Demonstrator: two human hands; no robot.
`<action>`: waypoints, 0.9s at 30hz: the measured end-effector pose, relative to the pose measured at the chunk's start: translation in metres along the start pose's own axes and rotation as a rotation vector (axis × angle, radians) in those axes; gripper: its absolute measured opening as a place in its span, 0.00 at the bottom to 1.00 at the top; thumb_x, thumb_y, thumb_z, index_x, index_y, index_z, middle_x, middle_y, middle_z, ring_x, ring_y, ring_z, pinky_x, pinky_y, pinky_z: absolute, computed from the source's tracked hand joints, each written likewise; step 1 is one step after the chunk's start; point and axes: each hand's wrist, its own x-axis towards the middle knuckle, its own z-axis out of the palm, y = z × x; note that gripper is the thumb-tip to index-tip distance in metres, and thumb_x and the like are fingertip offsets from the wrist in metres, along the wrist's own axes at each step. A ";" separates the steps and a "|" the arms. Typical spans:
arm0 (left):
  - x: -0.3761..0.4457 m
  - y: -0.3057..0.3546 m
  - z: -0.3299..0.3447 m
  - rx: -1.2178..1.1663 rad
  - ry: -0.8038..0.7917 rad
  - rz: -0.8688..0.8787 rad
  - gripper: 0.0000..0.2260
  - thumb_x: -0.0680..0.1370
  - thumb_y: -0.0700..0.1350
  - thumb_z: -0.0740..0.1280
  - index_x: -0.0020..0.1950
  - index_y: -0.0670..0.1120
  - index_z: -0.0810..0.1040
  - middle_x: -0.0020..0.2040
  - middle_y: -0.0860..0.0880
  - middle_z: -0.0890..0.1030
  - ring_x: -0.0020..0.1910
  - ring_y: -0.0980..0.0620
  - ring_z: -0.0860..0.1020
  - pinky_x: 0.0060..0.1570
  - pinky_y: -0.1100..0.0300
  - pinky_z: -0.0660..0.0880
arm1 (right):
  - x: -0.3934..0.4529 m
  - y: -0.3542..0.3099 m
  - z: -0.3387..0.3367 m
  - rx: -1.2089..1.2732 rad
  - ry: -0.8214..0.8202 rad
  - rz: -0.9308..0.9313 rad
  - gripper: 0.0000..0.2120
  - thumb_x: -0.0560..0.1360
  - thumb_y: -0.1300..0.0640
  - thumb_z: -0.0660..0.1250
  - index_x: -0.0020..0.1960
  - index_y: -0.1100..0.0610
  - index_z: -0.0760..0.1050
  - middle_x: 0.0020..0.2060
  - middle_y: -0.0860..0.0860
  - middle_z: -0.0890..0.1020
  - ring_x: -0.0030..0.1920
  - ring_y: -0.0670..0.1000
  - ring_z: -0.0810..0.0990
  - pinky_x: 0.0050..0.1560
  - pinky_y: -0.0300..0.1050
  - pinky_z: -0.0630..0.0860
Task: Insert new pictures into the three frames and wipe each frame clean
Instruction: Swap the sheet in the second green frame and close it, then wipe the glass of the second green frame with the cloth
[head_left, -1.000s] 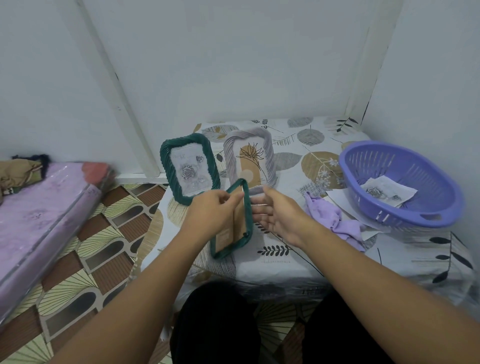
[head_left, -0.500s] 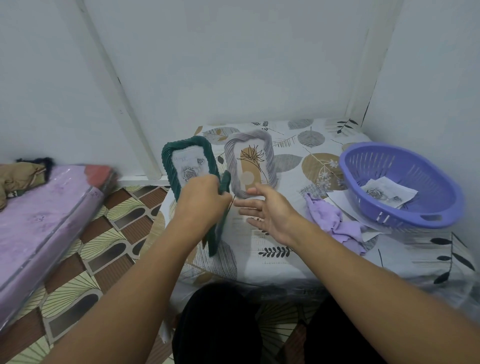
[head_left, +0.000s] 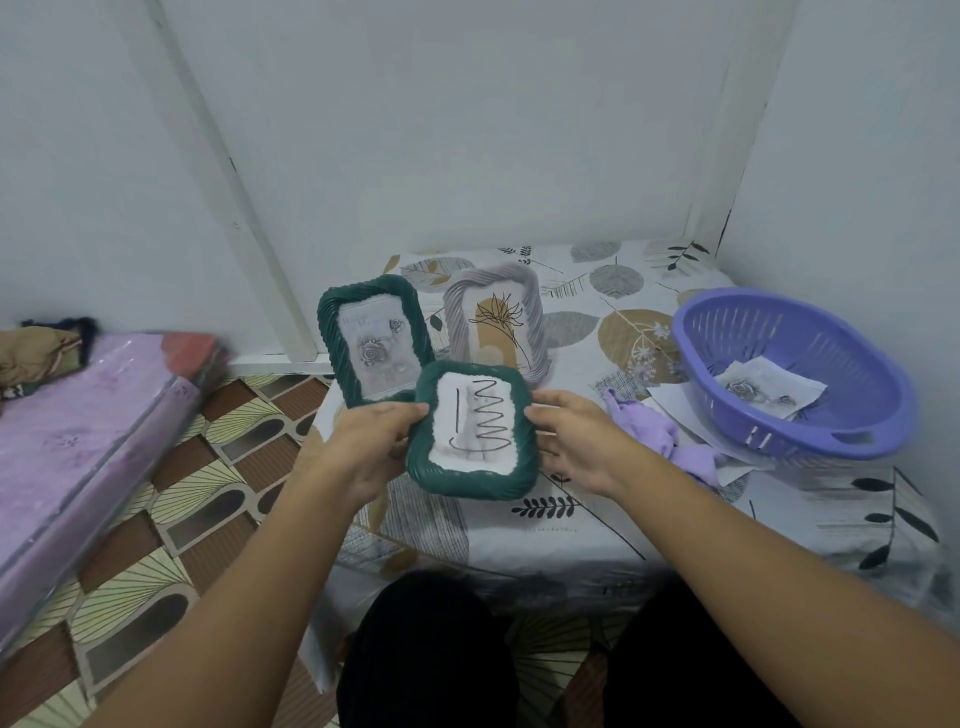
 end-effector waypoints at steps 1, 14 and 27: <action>0.003 -0.007 0.002 0.000 -0.011 -0.011 0.07 0.80 0.39 0.70 0.55 0.36 0.83 0.46 0.41 0.86 0.42 0.45 0.83 0.49 0.49 0.81 | 0.002 0.001 -0.003 -0.035 0.011 -0.014 0.13 0.82 0.64 0.64 0.66 0.55 0.74 0.50 0.55 0.86 0.45 0.53 0.84 0.43 0.47 0.81; 0.031 -0.045 0.013 0.814 0.056 0.218 0.10 0.78 0.52 0.72 0.43 0.47 0.84 0.35 0.50 0.85 0.33 0.54 0.77 0.38 0.59 0.74 | 0.021 0.006 -0.025 -0.755 0.159 -0.127 0.10 0.80 0.58 0.66 0.61 0.53 0.78 0.51 0.51 0.85 0.50 0.51 0.84 0.56 0.49 0.81; 0.041 -0.060 0.012 0.963 0.184 0.515 0.13 0.77 0.61 0.69 0.52 0.52 0.80 0.38 0.56 0.81 0.40 0.58 0.78 0.40 0.56 0.76 | 0.016 -0.008 -0.048 -1.165 0.330 -0.426 0.08 0.80 0.55 0.66 0.58 0.55 0.79 0.47 0.51 0.84 0.53 0.54 0.80 0.53 0.50 0.77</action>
